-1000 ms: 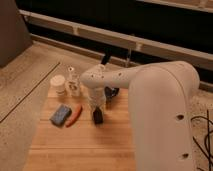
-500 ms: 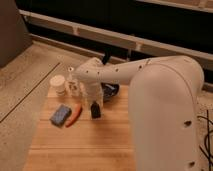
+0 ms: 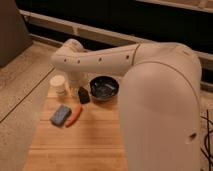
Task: Place the eraser on the white sponge
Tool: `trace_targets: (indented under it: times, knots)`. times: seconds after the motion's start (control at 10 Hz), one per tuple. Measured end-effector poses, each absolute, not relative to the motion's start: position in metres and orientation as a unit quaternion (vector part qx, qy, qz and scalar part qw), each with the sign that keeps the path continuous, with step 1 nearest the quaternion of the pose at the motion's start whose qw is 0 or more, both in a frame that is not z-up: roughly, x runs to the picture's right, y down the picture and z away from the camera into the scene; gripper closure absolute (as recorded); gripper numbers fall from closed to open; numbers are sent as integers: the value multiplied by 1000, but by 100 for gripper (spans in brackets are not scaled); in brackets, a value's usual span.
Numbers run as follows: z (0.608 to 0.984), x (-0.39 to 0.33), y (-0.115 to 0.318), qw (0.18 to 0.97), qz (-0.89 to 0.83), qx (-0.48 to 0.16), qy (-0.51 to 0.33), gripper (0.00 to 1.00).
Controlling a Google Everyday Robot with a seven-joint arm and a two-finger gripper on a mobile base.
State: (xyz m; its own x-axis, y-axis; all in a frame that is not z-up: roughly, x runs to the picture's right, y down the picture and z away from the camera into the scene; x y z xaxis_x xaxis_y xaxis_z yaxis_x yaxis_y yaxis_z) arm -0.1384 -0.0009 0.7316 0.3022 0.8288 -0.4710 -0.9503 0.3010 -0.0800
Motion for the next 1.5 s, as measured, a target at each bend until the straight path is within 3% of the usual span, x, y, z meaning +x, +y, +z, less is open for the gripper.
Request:
trace_targets:
  times: [0.7, 1.5]
  knots:
    - [745, -256, 28, 803, 528, -233, 146, 100]
    - [755, -279, 77, 757, 580, -253, 161, 100]
